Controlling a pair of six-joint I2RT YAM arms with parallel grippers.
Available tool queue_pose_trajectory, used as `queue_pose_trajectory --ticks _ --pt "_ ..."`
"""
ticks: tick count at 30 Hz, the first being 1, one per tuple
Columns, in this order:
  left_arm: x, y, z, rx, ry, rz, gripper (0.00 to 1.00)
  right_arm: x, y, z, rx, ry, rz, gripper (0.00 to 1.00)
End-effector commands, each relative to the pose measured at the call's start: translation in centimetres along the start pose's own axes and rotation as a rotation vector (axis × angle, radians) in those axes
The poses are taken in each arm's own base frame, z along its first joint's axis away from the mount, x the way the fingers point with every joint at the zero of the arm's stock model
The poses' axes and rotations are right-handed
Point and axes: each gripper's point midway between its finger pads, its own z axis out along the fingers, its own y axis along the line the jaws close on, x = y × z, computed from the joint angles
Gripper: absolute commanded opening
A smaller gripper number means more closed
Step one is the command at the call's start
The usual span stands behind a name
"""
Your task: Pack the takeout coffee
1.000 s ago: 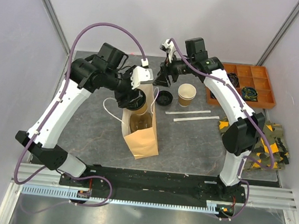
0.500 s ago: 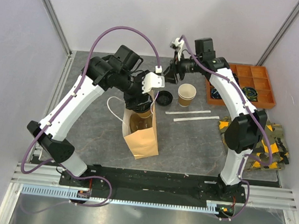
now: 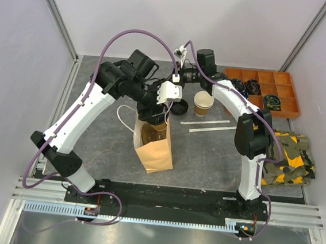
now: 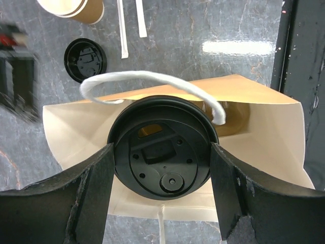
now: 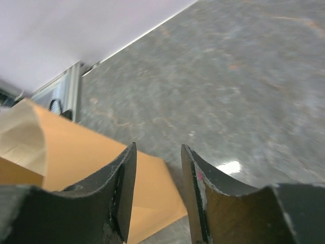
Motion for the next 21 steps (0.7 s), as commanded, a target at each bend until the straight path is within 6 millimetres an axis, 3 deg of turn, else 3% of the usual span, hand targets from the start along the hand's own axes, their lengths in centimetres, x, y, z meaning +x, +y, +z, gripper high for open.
queue_pose_trajectory --ticks 1,2,4,5,6,8,14,21 --pt "-0.9 -1.3 -0.9 0.001 -0.009 0.003 0.4 -0.1 4.0 -1.1 -0.149 0.011 -0.144 0.46" --pt "-1.0 -1.8 -0.9 0.01 -0.007 0.006 0.4 1.9 4.3 -1.6 -0.16 0.056 -0.173 0.45" --pt "-0.6 -2.4 -0.8 0.014 0.012 0.011 0.4 2.5 5.9 -2.9 -0.177 0.082 -0.249 0.45" --pt "-0.4 -2.8 -0.7 0.022 0.02 0.015 0.4 4.4 6.7 -3.6 -0.185 0.138 -0.194 0.45" --pt "-0.3 -3.0 -0.7 0.023 0.025 0.013 0.4 4.7 7.2 -4.1 -0.2 0.15 -0.305 0.45" --pt "-0.2 -3.6 -0.6 0.04 0.034 0.012 0.39 6.3 8.4 -5.2 -0.217 0.208 -0.288 0.46" --pt "0.1 -5.5 -0.2 0.09 0.053 0.026 0.38 7.2 9.7 -6.2 -0.249 0.223 -0.36 0.47" --pt "0.6 -7.5 0.6 0.148 0.075 0.057 0.38 8.8 11.5 -7.4 -0.334 0.261 -0.571 0.49"
